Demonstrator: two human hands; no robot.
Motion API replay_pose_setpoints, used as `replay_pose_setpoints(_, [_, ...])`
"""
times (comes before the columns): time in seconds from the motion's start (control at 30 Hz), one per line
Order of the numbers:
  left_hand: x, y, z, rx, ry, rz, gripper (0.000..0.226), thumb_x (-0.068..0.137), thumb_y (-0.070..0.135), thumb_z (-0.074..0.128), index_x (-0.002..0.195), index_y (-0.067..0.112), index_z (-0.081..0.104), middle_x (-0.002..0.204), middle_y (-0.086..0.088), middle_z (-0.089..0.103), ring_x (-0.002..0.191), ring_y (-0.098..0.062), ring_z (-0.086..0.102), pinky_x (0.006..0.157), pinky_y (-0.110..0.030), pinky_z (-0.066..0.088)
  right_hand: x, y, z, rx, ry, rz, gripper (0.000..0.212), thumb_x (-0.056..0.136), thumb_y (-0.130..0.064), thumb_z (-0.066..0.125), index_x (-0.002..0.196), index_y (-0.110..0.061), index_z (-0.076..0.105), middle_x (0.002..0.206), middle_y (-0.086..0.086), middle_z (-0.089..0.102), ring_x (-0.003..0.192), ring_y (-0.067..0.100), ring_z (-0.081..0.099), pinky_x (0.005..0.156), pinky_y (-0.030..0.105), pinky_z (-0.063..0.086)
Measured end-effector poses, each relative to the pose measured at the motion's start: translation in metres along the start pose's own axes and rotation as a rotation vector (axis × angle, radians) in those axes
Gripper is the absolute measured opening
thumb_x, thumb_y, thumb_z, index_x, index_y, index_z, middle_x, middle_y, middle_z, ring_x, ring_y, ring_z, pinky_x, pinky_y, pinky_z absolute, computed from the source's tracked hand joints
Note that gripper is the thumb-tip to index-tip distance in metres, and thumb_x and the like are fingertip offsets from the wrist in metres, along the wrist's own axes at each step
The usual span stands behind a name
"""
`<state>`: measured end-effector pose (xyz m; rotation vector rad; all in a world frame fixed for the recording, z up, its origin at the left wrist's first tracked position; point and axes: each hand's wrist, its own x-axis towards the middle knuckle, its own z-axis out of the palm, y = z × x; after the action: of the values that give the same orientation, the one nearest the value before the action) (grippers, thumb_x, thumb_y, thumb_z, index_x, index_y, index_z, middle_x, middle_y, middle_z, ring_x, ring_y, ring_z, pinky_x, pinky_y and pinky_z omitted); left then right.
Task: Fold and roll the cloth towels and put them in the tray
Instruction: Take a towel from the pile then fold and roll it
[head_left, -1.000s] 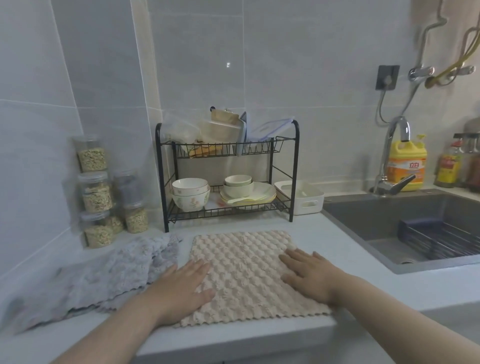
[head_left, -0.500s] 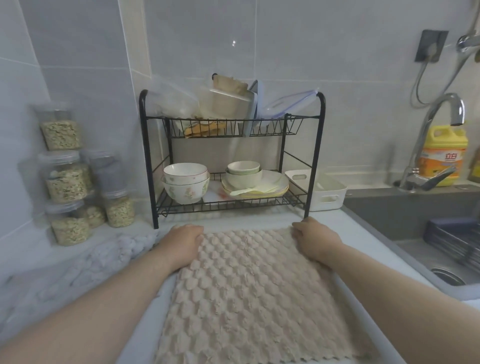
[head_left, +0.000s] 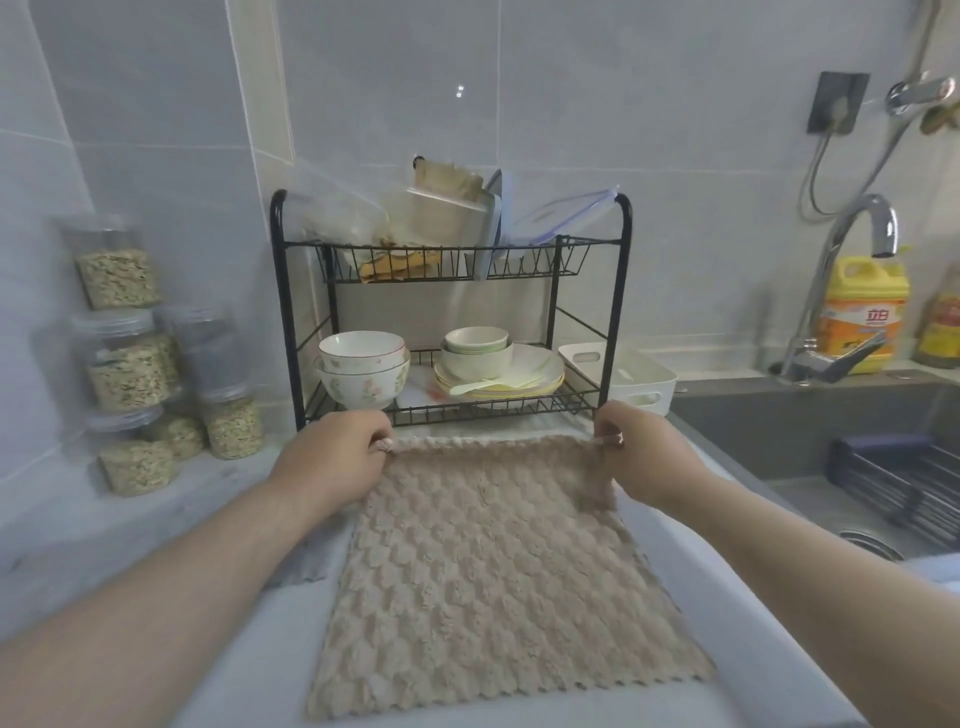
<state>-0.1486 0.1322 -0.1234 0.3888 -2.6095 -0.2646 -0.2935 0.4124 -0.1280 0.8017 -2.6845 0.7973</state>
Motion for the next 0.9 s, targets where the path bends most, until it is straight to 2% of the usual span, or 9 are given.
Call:
replay_pose_setpoints(0.1, [-0.029, 0.008, -0.018, -0.066, 0.012, -0.009, 0.015, 0.085, 0.017, 0.053, 0.079, 0.027, 0.062, 0.077, 0.011, 0.064, 0.075, -0.014, 0.056, 0.061, -0.029, 0.045, -0.031, -0.004, -0.014, 0.001, -0.004, -0.045, 0.026, 0.084, -0.002, 0.049, 0.097, -0.016, 0.066, 0.09, -0.002, 0.063, 0.081, 0.019, 0.054, 0.066, 0.027, 0.041])
replay_pose_setpoints(0.17, [-0.048, 0.012, -0.025, -0.074, 0.005, -0.01, 0.013, 0.084, 0.017, 0.055, 0.079, 0.025, 0.064, 0.078, 0.01, 0.065, 0.076, -0.015, 0.058, 0.066, -0.03, 0.048, -0.052, -0.006, -0.022, 0.004, -0.015, -0.061, 0.027, 0.083, -0.002, 0.048, 0.094, -0.015, 0.069, 0.09, -0.004, 0.064, 0.083, 0.016, 0.053, 0.069, 0.024, 0.039])
replay_pose_setpoints(0.27, [-0.073, 0.017, -0.033, -0.077, -0.053, -0.026, 0.018, 0.084, 0.014, 0.052, 0.075, 0.028, 0.059, 0.076, 0.01, 0.06, 0.067, -0.011, 0.055, 0.059, -0.026, 0.042, -0.08, -0.008, -0.031, 0.03, -0.037, -0.038, 0.023, 0.083, -0.006, 0.05, 0.09, -0.018, 0.069, 0.083, -0.011, 0.06, 0.079, 0.011, 0.053, 0.061, 0.016, 0.038])
replay_pose_setpoints(0.33, [-0.089, 0.022, -0.036, -0.073, -0.085, -0.024, 0.019, 0.084, 0.013, 0.05, 0.074, 0.028, 0.055, 0.08, 0.009, 0.059, 0.071, -0.01, 0.053, 0.058, -0.025, 0.036, -0.096, -0.009, -0.037, 0.055, -0.051, -0.018, 0.02, 0.082, -0.008, 0.052, 0.086, -0.021, 0.067, 0.079, -0.016, 0.058, 0.074, 0.004, 0.052, 0.059, 0.011, 0.036])
replay_pose_setpoints(0.4, [-0.104, 0.026, -0.038, -0.062, -0.1, -0.024, 0.016, 0.084, 0.013, 0.049, 0.074, 0.026, 0.052, 0.083, 0.007, 0.058, 0.076, -0.012, 0.053, 0.061, -0.027, 0.038, -0.113, -0.008, -0.039, 0.072, -0.07, 0.008, 0.021, 0.081, -0.008, 0.05, 0.08, -0.025, 0.062, 0.078, -0.012, 0.061, 0.072, 0.003, 0.054, 0.057, 0.015, 0.04])
replay_pose_setpoints(0.5, [-0.129, 0.029, -0.034, -0.038, -0.162, -0.025, 0.01, 0.085, 0.015, 0.046, 0.079, 0.023, 0.048, 0.079, 0.005, 0.057, 0.071, -0.013, 0.053, 0.066, -0.031, 0.041, -0.136, -0.007, -0.037, 0.043, -0.137, 0.028, 0.018, 0.079, -0.008, 0.046, 0.08, -0.024, 0.056, 0.081, -0.003, 0.065, 0.072, 0.015, 0.058, 0.061, 0.026, 0.046])
replay_pose_setpoints(0.6, [-0.154, 0.032, -0.025, 0.065, -0.22, 0.029, 0.005, 0.082, 0.017, 0.044, 0.08, 0.021, 0.043, 0.075, 0.005, 0.053, 0.068, -0.015, 0.048, 0.056, -0.028, 0.031, -0.155, -0.003, -0.027, -0.114, -0.182, -0.037, 0.014, 0.078, -0.014, 0.046, 0.087, -0.021, 0.052, 0.088, -0.004, 0.061, 0.084, 0.02, 0.055, 0.073, 0.03, 0.045])
replay_pose_setpoints(0.73, [-0.17, 0.027, -0.018, 0.04, -0.145, 0.051, 0.004, 0.08, 0.02, 0.045, 0.08, 0.022, 0.042, 0.074, 0.004, 0.052, 0.069, -0.012, 0.048, 0.056, -0.026, 0.031, -0.17, 0.002, -0.014, -0.113, -0.093, -0.092, 0.013, 0.075, -0.017, 0.041, 0.086, -0.017, 0.049, 0.086, -0.004, 0.056, 0.081, 0.022, 0.053, 0.073, 0.034, 0.046])
replay_pose_setpoints(0.9, [-0.176, 0.026, -0.016, -0.036, -0.087, 0.015, 0.008, 0.079, 0.017, 0.048, 0.081, 0.023, 0.043, 0.076, 0.005, 0.052, 0.067, -0.008, 0.045, 0.056, -0.023, 0.031, -0.17, 0.004, -0.013, -0.075, -0.075, -0.093, 0.012, 0.07, -0.018, 0.043, 0.081, -0.016, 0.048, 0.082, -0.004, 0.052, 0.078, 0.021, 0.052, 0.07, 0.035, 0.045])
